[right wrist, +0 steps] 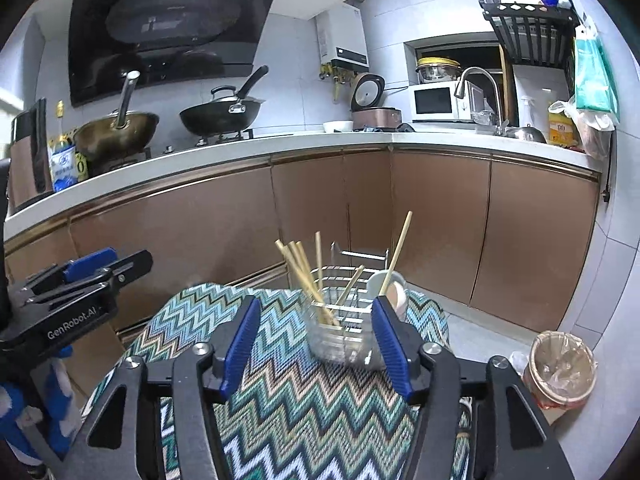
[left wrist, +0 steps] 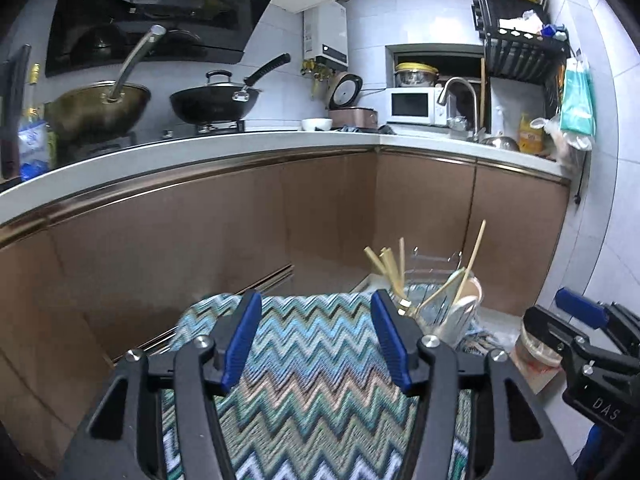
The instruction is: Organize utensils
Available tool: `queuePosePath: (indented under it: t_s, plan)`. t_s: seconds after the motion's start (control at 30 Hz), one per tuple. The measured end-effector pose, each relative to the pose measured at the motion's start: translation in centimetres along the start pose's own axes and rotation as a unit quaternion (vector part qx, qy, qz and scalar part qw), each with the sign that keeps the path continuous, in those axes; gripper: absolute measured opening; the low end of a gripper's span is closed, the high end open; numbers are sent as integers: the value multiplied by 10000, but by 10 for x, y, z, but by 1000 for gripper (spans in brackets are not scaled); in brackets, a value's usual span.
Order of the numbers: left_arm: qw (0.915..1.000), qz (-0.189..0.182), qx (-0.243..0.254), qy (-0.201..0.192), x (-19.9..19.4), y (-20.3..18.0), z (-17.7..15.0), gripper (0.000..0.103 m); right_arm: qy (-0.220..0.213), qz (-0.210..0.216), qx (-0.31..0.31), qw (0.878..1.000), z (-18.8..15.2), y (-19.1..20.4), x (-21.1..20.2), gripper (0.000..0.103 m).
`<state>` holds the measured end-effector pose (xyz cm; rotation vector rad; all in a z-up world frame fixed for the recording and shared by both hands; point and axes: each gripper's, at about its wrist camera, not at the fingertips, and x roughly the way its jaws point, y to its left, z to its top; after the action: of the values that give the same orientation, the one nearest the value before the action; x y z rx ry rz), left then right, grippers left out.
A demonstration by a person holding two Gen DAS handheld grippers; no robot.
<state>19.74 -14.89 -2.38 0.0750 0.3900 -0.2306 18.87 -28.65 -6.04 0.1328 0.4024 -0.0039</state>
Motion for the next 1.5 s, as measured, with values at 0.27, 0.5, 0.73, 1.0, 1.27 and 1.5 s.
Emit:
queuePosePath:
  t_s: [0.27, 0.5, 0.73, 1.0, 1.27, 1.5]
  plan:
    - [9993, 357, 37, -84, -48, 26, -15, 65, 9, -57, -140, 9999, -14, 22, -34, 70]
    - [9978, 632, 29, -180, -84, 44, -23, 68, 8, -159, -196, 9997, -26, 36, -58, 85]
    - [9964, 804, 27, -262, -113, 58, -31, 69, 14, -269, -237, 9994, -37, 46, -77, 94]
    - [9944, 902, -60, -555, -148, 72, -33, 70, -157, -382, -315, 9986, -39, 57, -103, 103]
    - [9929, 904, -150, -764, -170, 83, -35, 70, -371, -527, -297, 9975, -36, 60, -123, 103]
    - [9911, 890, -205, -966, -190, 85, -35, 70, -578, -584, -294, 9962, -34, 63, -139, 103]
